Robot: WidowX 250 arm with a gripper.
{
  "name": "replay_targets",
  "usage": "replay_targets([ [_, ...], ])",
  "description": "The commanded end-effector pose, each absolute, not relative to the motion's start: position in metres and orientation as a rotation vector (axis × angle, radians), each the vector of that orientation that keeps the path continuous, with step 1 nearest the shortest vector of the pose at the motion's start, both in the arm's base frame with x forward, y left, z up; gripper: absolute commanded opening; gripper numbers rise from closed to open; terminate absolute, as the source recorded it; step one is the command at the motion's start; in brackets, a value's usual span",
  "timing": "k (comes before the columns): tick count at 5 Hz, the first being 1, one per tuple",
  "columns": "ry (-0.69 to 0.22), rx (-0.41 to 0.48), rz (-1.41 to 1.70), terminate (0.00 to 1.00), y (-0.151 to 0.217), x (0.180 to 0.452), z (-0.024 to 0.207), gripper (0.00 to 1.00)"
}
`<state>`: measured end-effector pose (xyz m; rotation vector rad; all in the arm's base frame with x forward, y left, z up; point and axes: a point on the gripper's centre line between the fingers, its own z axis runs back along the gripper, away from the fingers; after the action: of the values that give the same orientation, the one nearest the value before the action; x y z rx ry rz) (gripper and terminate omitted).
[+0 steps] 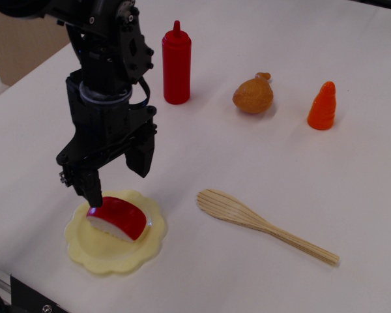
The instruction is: Take sushi off plate
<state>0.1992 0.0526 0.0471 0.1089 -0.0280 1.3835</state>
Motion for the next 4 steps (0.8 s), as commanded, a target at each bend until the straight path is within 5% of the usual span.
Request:
replay_targets([
  [1,-0.049,0.081,1.360,0.00,0.040,0.197,0.042,1.00],
  [4,-0.052,0.121,1.390,0.00,0.042,0.203,0.020,1.00],
])
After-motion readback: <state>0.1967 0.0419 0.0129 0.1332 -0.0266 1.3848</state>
